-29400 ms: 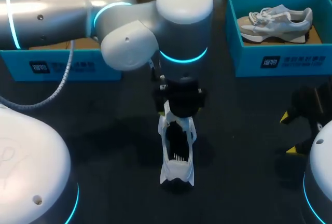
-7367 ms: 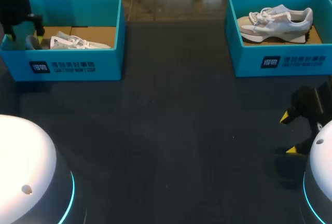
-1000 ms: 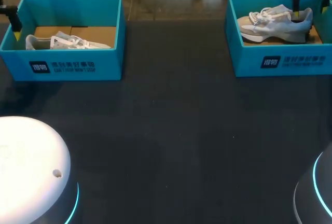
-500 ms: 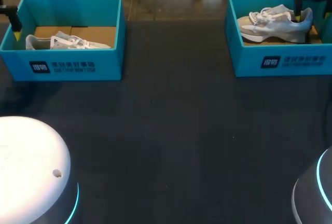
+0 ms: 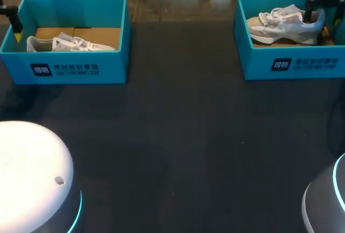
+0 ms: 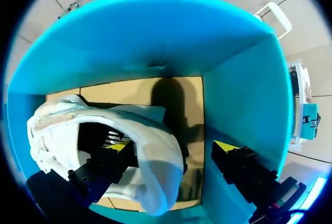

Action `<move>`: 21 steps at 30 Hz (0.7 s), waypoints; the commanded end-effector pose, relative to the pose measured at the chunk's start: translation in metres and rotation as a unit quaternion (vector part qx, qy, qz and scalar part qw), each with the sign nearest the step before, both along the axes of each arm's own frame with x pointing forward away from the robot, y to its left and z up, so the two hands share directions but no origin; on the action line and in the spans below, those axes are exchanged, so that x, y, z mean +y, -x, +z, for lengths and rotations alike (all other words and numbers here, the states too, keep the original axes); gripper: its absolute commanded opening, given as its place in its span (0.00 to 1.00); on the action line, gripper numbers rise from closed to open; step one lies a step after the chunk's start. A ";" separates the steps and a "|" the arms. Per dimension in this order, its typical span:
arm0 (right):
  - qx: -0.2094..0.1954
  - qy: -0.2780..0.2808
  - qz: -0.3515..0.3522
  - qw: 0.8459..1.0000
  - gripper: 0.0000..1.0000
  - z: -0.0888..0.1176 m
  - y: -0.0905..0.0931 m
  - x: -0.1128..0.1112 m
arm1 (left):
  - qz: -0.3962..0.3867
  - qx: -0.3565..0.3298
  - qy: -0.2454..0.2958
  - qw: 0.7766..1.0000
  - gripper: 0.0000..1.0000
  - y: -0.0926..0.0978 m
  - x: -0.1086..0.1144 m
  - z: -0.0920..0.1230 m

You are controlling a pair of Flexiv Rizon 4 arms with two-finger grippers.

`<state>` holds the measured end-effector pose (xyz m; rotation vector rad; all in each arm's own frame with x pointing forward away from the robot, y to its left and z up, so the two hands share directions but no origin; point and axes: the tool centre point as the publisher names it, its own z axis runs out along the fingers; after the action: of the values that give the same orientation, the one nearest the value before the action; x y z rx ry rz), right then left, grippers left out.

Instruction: Take the shoe out of the shoebox, open the shoe tongue, remove and reinsert the insole, then place the shoe into the shoebox

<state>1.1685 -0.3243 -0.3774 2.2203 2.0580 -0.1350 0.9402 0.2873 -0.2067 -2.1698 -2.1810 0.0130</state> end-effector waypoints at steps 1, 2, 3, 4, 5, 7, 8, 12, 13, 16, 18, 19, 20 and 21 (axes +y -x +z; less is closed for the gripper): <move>0.037 -0.009 -0.005 0.999 0.99 -0.013 -0.014 -0.001 | 0.000 -0.002 -0.001 1.000 1.00 0.001 0.000 0.000; 0.037 -0.011 -0.005 0.999 0.98 -0.013 -0.014 -0.001 | 0.000 -0.002 -0.001 1.000 1.00 0.001 0.000 0.000; 0.038 -0.012 -0.005 0.999 0.98 -0.014 -0.013 -0.001 | 0.000 -0.002 -0.001 1.000 1.00 0.001 0.000 0.000; 0.039 -0.016 -0.004 0.999 0.95 -0.016 -0.012 0.000 | 0.000 -0.002 -0.001 1.000 1.00 0.001 0.000 0.000; 0.041 -0.017 -0.004 0.999 0.94 -0.016 -0.012 0.000 | 0.000 -0.002 -0.001 1.000 1.00 0.001 0.000 0.000; 0.043 -0.021 -0.004 0.999 0.90 -0.017 -0.011 0.000 | 0.000 -0.002 -0.001 1.000 1.00 0.001 0.000 0.000; 0.044 -0.024 -0.005 0.999 0.88 -0.019 -0.010 0.000 | 0.000 -0.002 -0.001 1.000 1.00 0.001 0.000 0.000; 0.052 -0.029 -0.009 0.998 0.68 -0.022 -0.008 0.002 | 0.000 -0.002 -0.001 1.000 1.00 0.001 0.000 0.000; 0.054 -0.028 -0.010 0.998 0.52 -0.022 -0.008 0.002 | 0.000 -0.002 -0.001 1.000 1.00 0.001 0.000 0.000; 0.054 -0.028 -0.015 0.998 0.41 -0.021 -0.004 0.005 | 0.000 -0.002 -0.001 1.000 1.00 0.001 0.000 0.000; 0.054 -0.027 -0.017 0.998 0.30 -0.019 -0.001 0.006 | 0.000 -0.002 -0.001 1.000 1.00 0.001 0.000 0.000; 0.053 -0.026 -0.019 0.998 0.28 -0.018 0.000 0.007 | 0.000 -0.002 -0.001 1.000 1.00 0.001 0.000 0.000; 0.054 -0.026 -0.020 0.998 0.25 -0.017 0.001 0.007 | 0.000 -0.002 -0.001 1.000 1.00 0.001 0.000 0.000; 0.053 -0.025 -0.022 0.998 0.22 -0.015 0.003 0.008 | 0.000 -0.002 -0.001 1.000 1.00 0.001 0.000 0.000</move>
<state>1.1634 -0.3198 -0.3901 2.3003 2.0644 -0.1400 0.9402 0.2873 -0.2068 -2.1698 -2.1811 0.0131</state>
